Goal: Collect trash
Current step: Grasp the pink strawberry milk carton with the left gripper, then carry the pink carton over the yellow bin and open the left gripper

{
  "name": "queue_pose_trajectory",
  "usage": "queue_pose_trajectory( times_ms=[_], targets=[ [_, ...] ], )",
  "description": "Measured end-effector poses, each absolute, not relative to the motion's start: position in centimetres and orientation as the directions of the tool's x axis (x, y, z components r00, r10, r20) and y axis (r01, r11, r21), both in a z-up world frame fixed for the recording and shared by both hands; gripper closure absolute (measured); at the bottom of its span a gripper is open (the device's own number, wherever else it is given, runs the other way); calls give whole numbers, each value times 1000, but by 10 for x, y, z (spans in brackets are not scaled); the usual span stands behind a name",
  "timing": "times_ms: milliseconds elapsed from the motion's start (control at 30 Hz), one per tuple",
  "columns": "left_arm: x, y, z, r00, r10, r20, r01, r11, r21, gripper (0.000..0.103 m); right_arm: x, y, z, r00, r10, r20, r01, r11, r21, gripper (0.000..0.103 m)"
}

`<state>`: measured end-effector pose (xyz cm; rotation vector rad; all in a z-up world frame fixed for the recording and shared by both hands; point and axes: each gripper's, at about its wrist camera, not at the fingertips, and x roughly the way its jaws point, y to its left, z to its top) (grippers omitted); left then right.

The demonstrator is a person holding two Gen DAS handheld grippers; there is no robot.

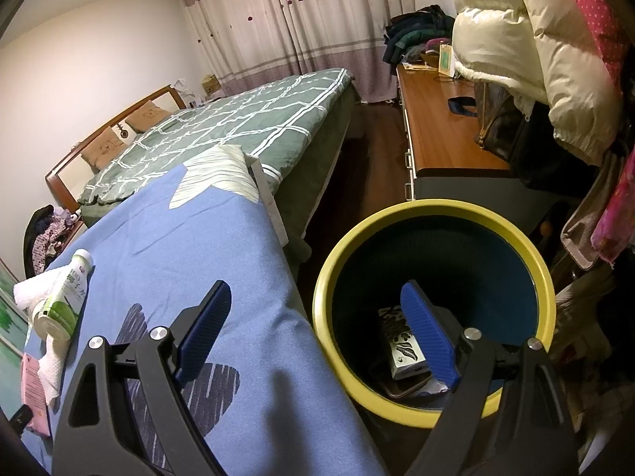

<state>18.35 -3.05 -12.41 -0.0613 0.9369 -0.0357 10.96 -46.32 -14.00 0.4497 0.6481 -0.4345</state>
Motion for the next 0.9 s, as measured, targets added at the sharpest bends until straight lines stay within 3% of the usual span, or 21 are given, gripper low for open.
queue_pose_trajectory(
  times_ms=[167,500,900],
  targets=[
    [200,-24,-130,577,-66,-814,2,997,-80,25,111,-463,-140,718,-238,-654,510,820,261,20],
    [227,-22,-139,535,-118,-836,30,992,-121,53,111,-462,-140,719,-238,-654,509,820,261,20],
    [187,-56,-90,631,-160,-759,124,987,-105,53,103,-457,-136,734,-261,-627,506,826,248,20]
  ],
)
